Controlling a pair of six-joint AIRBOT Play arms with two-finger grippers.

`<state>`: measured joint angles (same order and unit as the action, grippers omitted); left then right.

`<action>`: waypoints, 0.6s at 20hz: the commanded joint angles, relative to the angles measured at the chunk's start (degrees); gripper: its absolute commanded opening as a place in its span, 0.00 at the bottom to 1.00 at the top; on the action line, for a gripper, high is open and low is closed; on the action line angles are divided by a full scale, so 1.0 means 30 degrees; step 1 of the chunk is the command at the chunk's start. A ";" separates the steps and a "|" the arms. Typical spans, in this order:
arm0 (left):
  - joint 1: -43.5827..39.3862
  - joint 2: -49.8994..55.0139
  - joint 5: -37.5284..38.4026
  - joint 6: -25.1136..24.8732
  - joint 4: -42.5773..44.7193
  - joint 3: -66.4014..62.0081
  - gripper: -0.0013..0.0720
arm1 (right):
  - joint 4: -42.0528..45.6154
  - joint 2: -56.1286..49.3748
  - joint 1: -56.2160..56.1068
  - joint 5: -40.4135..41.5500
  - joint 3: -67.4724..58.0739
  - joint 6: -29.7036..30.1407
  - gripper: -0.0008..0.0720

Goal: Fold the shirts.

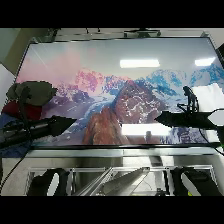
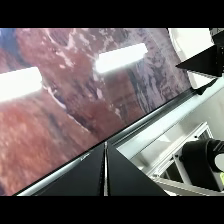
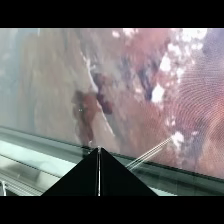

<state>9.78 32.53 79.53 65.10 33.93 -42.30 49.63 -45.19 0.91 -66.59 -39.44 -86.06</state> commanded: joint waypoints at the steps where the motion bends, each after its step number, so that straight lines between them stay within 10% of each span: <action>1: 0.0022 -0.0022 -0.0007 -0.0029 0.0007 0.0007 0.04 | 0.0007 0.0015 -0.0007 -0.0007 0.0015 -0.0022 0.04; 10: 0.1814 0.0466 -0.2820 0.2062 0.4218 -0.0896 0.05 | 0.0007 0.0015 -0.0007 -0.0007 0.0015 -0.0029 0.04; 12: 0.3155 0.1807 -0.3351 0.2025 0.7023 -0.2630 0.48 | 0.0007 0.0015 -0.0015 -0.0007 0.0015 -0.0029 0.04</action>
<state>14.98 34.65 73.12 69.28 44.27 -45.71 49.67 -45.19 0.91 -66.61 -39.44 -86.26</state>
